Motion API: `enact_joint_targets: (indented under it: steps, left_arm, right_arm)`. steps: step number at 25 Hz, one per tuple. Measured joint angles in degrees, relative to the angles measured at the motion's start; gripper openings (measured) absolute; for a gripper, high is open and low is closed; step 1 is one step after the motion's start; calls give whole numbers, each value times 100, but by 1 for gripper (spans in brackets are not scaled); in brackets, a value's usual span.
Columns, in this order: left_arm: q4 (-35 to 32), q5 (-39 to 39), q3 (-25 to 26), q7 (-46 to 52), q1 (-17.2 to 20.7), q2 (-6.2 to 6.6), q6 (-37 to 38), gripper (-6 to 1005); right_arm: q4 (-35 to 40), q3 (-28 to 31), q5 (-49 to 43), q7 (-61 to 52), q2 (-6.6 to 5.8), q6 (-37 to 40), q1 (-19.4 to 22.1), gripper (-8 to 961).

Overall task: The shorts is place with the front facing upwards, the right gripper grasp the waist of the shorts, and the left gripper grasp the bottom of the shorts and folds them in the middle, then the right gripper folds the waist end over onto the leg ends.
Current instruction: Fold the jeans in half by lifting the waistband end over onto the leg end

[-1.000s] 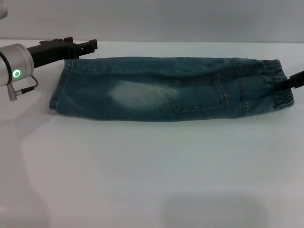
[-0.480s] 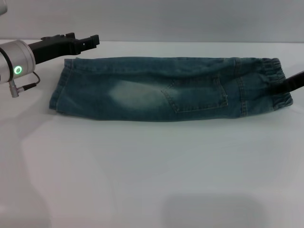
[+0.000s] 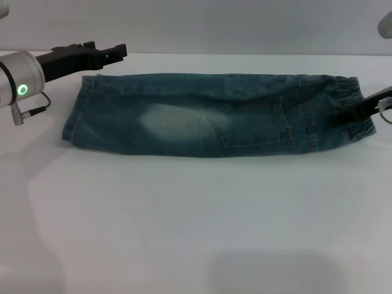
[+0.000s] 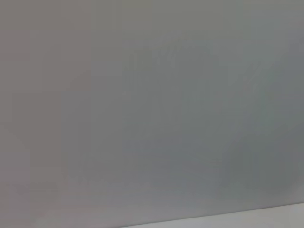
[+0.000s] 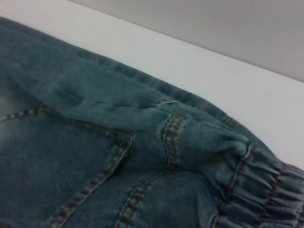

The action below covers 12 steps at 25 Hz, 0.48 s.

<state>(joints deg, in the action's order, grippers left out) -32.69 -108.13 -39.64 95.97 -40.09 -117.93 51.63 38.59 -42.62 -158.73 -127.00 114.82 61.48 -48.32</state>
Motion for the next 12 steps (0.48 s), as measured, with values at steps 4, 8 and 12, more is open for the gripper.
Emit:
enact_joint_targets:
  steps: [4,8,12]
  left_arm:
    - [0,4,0,0,15,0,-5,835]
    - [0,8,0,0,29,0,9,835]
    - [41,11,0,0,37,0,20,834]
  right_arm:
    - [11,-1,6,9,36,12,-2,461]
    - [14,-7,14,26,42,19,5,458]
    - [187,-43,53,166,132,23,115,455]
